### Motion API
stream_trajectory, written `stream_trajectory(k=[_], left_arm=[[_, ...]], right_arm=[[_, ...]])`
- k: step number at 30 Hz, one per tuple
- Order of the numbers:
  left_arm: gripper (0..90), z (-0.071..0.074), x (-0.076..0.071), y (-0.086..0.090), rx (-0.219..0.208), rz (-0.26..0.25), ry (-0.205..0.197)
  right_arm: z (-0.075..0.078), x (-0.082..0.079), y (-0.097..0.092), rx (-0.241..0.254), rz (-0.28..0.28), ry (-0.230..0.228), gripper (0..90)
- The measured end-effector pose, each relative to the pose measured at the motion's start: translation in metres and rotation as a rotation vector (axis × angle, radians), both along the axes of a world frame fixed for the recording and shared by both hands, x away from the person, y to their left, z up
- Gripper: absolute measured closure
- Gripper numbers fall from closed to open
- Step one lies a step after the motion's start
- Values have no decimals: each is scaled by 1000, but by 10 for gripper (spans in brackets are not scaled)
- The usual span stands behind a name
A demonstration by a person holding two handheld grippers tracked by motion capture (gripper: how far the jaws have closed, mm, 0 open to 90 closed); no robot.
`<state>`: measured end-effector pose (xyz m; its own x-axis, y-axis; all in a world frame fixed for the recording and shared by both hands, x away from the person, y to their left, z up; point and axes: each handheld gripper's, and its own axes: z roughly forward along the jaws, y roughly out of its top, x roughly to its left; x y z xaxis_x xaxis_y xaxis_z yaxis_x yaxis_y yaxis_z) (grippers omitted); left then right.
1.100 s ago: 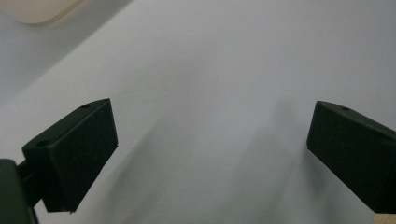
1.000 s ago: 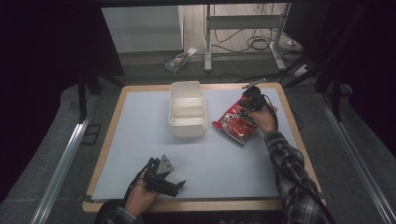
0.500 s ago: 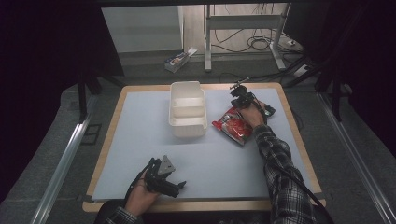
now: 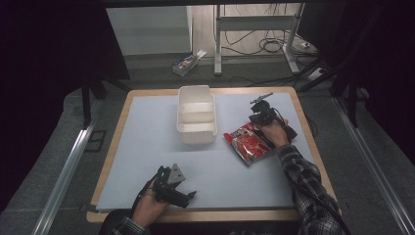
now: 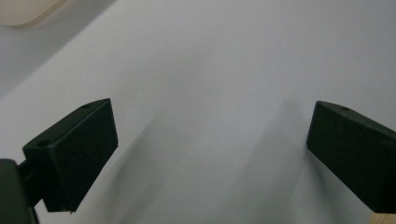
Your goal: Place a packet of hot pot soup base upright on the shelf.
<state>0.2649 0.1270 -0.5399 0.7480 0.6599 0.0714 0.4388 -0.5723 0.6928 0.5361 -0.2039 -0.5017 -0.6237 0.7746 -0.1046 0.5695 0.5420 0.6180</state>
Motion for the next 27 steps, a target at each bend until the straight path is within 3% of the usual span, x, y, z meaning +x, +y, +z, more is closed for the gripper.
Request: stream_trajectory(k=[4, 6, 8, 9, 12, 13, 14, 15, 19, 23, 27], left_arm=[[19, 0, 0, 0, 0, 0, 1], [20, 0, 0, -1, 1, -1, 0], [19, 0, 0, -1, 1, -1, 0], [20, -1, 0, -1, 0, -2, 1], [20, 0, 0, -2, 2, 0, 3], [21, 0, 0, -2, -2, -1, 6], [21, 0, 0, -2, -7, -2, 9], [22, 0, 0, -3, -13, -4, 14], [22, 0, -1, -3, -11, -3, 18], [25, 0, 0, -2, -18, 1, 23], [26, 0, 0, -2, -19, 2, 26]], right_arm=[[0, -12, -4, 19, 3, 4, 895], [-1, -28, -6, 18, 18, -1, 895], [-1, -32, -6, 18, 20, -2, 895], [-1, -43, -5, 12, 23, -3, 895], [-1, -53, -5, 11, 18, -6, 895], [-1, -63, -3, -4, 17, -11, 895], [-1, -63, -3, -4, 17, -11, 895], [0, -71, 0, -43, 34, -31, 894], [8, -76, -6, -18, 37, -46, 891], [22, -83, -37, 14, -13, -57, 891], [20, -93, -70, -60, -86, -88, 890]])
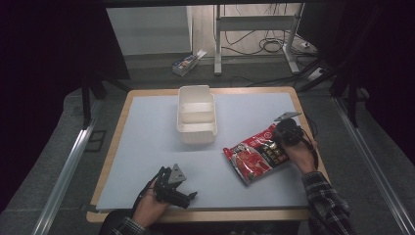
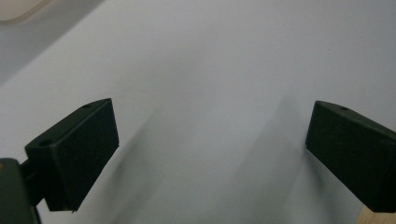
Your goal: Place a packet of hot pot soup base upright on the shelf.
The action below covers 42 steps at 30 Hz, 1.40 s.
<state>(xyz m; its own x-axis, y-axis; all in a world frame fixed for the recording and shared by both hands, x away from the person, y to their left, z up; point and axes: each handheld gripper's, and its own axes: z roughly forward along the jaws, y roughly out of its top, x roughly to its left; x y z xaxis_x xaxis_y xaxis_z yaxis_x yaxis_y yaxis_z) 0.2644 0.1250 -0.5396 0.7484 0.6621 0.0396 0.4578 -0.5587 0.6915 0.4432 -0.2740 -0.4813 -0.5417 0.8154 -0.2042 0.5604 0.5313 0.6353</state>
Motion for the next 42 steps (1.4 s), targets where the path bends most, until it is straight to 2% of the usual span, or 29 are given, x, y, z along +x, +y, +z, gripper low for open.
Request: stream_trajectory(k=[4, 5, 6, 7, 9, 11, 12, 13, 15, 16, 19, 23, 26, 28, 29, 30, 33, 34, 35, 38, 40, 42], left_arm=[[30, 0, 0, -1, -18, 4, 19], [31, 0, 0, -1, -18, 4, 19], [32, 0, 1, -1, -22, 7, 23], [32, 0, 1, -1, -22, 7, 25], [35, 1, 1, -1, -30, 8, 32], [35, 2, 3, 0, -61, 4, 43], [36, 5, 4, 1, -98, -2, 48], [39, 5, 4, 1, -98, -2, 48], [46, 8, 6, 1, -129, -7, 55], [64, 9, 7, 1, -135, -10, 48], [84, 10, 8, -1, -139, -13, 45], [132, 12, 10, -3, -158, -25, 64], [165, 13, 12, -6, -169, -44, 56], [250, 15, 14, -9, -176, -50, 45], [250, 17, 16, -12, -186, -54, 37], [309, 18, 17, -14, -191, -61, 36], [405, 21, 20, -25, -188, -72, 23], [501, 21, 22, -29, -185, -77, 14], [501, 22, 22, -32, -181, -83, 6], [602, 24, 27, -44, -175, -115, -19], [711, 25, 30, -50, -170, -132, -33], [746, 27, 34, -56, -175, -150, -49]], right_arm=[[-8, -9, -27, 31, -56, 41, 890], [-8, -9, -27, 31, -56, 41, 890], [-11, -14, -31, 80, -54, 76, 891], [-12, -16, -31, 96, -57, 83, 892], [-12, -17, -31, 90, -63, 74, 892], [-11, -20, -28, 108, -67, 89, 893], [-13, -23, -26, 129, -67, 101, 893], [-13, -23, -26, 129, -67, 101, 893], [-14, -28, -20, 125, -58, 106, 893], [-14, -33, -13, 120, -49, 108, 893], [-14, -38, -7, 121, -42, 110, 893], [-15, -48, 6, 123, -8, 112, 893], [-16, -52, 11, 130, 16, 112, 892], [-14, -53, 9, 116, 36, 96, 890], [-13, -53, 8, 124, 39, 89, 886], [-10, -53, 4, 142, 45, 78, 835], [-10, -55, -1, 151, 51, 60, 780], [-11, -58, -3, 143, 61, 47, 743], [-11, -58, -3, 143, 61, 47, 743], [-9, -63, -7, 149, 58, 23, 657], [-7, -69, -12, 164, 61, 21, 569], [-8, -72, -13, 158, 63, 22, 537]])
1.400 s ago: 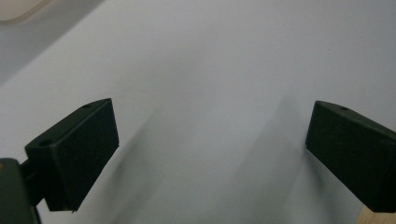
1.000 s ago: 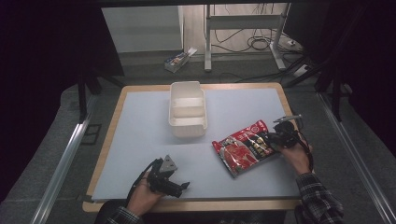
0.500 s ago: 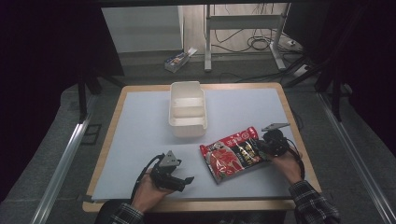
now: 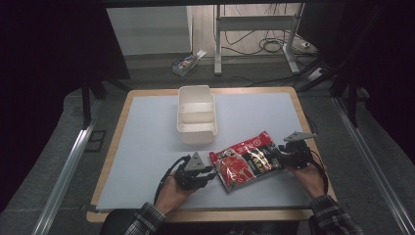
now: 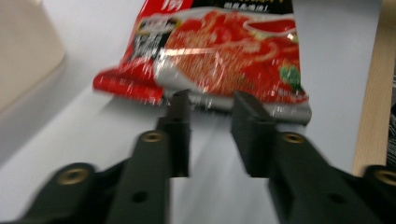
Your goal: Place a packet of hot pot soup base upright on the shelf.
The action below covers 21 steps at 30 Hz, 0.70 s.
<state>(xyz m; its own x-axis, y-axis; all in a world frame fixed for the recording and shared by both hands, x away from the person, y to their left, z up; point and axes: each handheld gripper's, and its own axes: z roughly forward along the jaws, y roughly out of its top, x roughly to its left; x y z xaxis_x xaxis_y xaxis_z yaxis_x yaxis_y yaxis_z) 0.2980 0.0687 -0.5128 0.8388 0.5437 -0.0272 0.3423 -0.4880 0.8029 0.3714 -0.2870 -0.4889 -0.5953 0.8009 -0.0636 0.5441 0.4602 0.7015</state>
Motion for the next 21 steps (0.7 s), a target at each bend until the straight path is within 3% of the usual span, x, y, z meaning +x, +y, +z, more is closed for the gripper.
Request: stream_trajectory(k=[3, 6, 9, 14, 17, 21], left_arm=[[880, 1, 7, -7, -13, -23, -11], [897, 0, 13, -12, -34, -36, -6], [897, -3, 20, -18, -52, -43, 9], [889, -14, 25, -28, -8, -53, 28], [895, -15, 26, -27, -8, -49, 50], [900, -16, 25, -26, 13, -55, 41]], right_arm=[[-1, -10, -6, 5, 28, 29, 460], [-1, -14, -8, 13, 40, 35, 421], [-3, -19, -14, 34, 63, 61, 287], [-8, -24, -20, 21, 73, 65, 182], [-11, -28, -22, -6, 65, 55, 138], [-12, -34, -32, -7, 55, 45, 120]])
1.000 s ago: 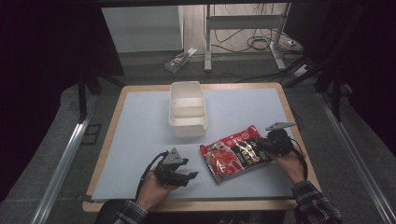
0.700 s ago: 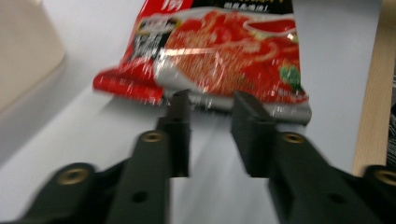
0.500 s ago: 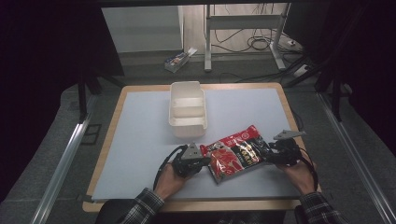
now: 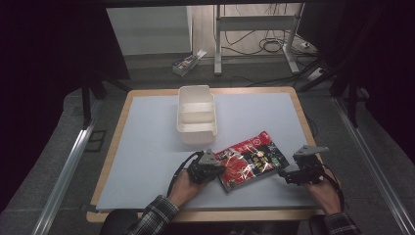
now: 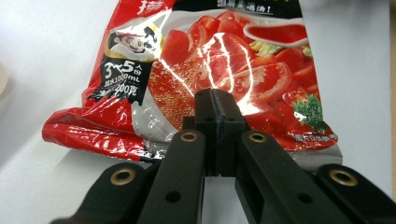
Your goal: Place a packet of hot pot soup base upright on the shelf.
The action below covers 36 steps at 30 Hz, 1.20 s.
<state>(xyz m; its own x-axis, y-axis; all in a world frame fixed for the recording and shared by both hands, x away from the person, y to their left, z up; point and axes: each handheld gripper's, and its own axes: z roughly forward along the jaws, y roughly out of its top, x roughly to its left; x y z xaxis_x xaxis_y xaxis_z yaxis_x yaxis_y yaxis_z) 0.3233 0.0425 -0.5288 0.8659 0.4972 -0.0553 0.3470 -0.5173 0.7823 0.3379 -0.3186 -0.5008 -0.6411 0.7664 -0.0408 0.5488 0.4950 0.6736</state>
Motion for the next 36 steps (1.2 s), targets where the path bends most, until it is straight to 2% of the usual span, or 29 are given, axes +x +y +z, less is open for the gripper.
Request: stream_trajectory(k=[4, 9, 11, 15, 18, 22, 24, 25, 27, 28, 29, 30, 31, 32, 33, 36], left_arm=[[900, -2, -1, 1, -3, 11, 11], [900, -7, 0, 6, -3, 12, 56], [900, -9, 0, 8, -1, 11, 62], [900, -10, 0, 9, -13, 11, 65], [900, -10, 0, 8, 1, 3, 46], [900, -11, 0, 8, 0, 0, 39], [900, -11, -1, 7, -6, 3, 36], [900, -11, -1, 8, 5, -2, 32], [900, -11, -2, 7, 4, -1, 28], [900, -11, -1, 8, 10, -4, 23], [900, -11, -2, 8, 10, -4, 22], [900, -11, -1, 8, 8, -5, 27], [900, -11, -1, 8, 8, -5, 27], [900, -11, -1, 7, -5, 1, 31], [900, -11, -1, 7, -6, 0, 32], [900, -12, -1, 7, -12, 2, 33]], right_arm=[[-3, -3, -7, 12, -3, 25, 108], [-8, -4, -13, 19, -11, 65, 95], [-7, -4, -13, 20, -8, 58, 91], [-4, -4, -8, 69, 22, 58, 53], [-2, -5, -6, 93, 28, 57, 48], [9, -5, 1, 109, 56, 27, 41], [13, -5, 3, 124, 62, 33, 41], [20, -4, 8, 135, 77, 34, 41], [23, -3, 10, 136, 80, 35, 41], [31, -3, 17, 150, 97, 38, 42], [31, -3, 17, 150, 97, 38, 42], [37, -4, 22, 175, 103, 53, 30], [37, -4, 22, 175, 103, 53, 30], [40, -3, 25, 196, 103, 67, 26], [47, -2, 28, 241, 87, 100, 22], [52, 0, 31, 256, 84, 100, 25]])
